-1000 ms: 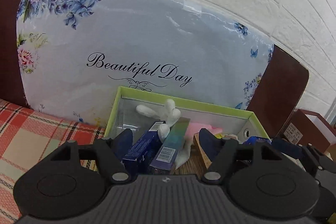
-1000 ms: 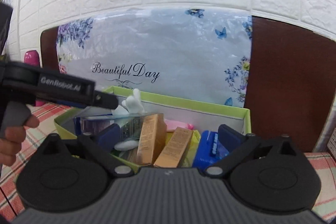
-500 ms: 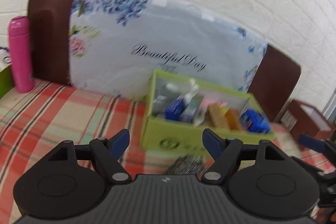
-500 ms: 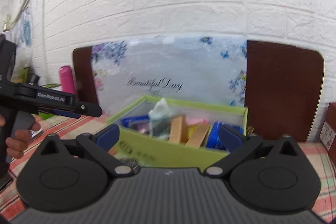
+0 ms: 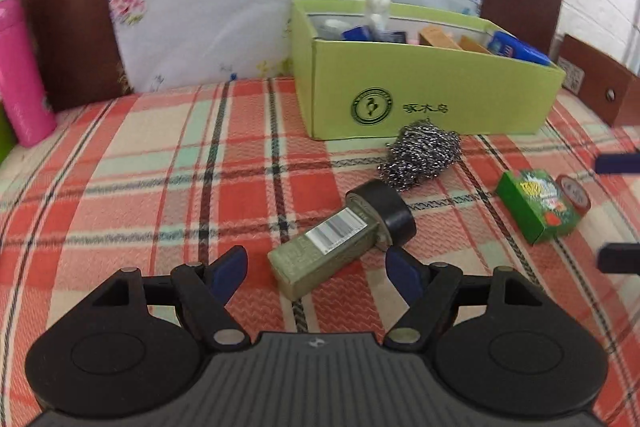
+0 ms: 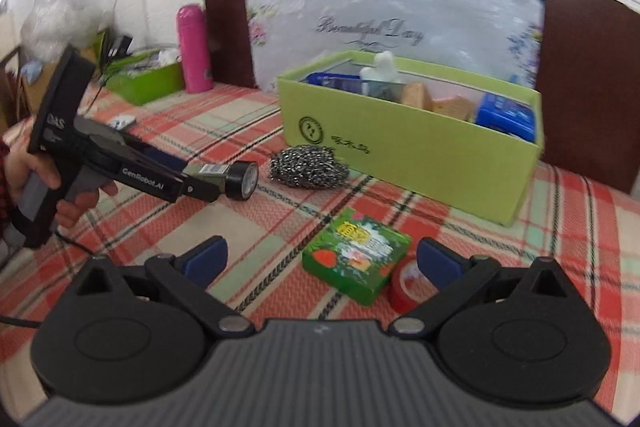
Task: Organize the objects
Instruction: 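Grasp the green box with right tool while left tool grasps olive tube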
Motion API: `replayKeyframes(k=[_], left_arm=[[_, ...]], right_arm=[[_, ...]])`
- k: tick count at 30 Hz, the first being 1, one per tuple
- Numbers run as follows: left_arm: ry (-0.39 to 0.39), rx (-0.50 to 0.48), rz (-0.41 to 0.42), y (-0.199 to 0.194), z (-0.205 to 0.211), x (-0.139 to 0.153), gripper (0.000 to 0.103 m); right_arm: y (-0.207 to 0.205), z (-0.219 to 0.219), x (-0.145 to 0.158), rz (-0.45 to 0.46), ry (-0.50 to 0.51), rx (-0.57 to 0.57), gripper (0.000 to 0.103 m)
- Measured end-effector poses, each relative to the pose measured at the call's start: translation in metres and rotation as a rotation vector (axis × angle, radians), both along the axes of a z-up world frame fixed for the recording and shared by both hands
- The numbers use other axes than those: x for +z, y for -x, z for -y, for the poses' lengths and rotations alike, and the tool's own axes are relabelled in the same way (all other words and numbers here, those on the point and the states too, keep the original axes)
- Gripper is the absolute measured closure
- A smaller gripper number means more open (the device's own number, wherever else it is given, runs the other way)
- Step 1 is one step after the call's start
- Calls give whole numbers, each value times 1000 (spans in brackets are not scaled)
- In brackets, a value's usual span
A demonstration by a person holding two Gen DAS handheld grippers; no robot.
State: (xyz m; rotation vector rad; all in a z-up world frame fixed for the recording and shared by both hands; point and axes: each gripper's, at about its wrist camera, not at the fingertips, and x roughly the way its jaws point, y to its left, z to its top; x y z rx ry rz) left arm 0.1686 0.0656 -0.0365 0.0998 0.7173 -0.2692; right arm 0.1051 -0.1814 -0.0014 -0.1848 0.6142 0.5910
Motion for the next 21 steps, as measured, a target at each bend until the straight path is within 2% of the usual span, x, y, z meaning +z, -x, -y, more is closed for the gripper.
replayKeyframes(k=[4,5,6,7,9,11,13,17,20,21], left_arm=[[-73,-39,26,-9,15,-5,24],[-61,-39,31,-11,16,-5,24],[-39,-41,26,-13,16,-5,30],[-16,-36,16,-14,16,-5,42],[15,-38,7,-11,17,-2,41],[-6,-49,-12,-3,26,-1,41],[-30,-47,-17,6,34,1,41],[14,-24,-27,19,43,1,40],[1,-1,-20,21,50,-2,43],[-4,2,-16,21,51,-2,43]], right_arm=[[-34,-16,-19,-5,85,48,0],[-41,-18,-23,-9,103,63,0],[-47,-20,-27,-12,121,76,0],[-53,-20,-30,-17,135,91,0],[-61,-20,-35,-35,157,100,0],[-63,-17,-37,-86,155,84,0],[-57,-13,-37,-144,107,61,0],[-37,-11,-32,-210,24,86,0],[-29,-18,-31,-171,38,103,1],[-30,-22,-32,-146,57,89,5]])
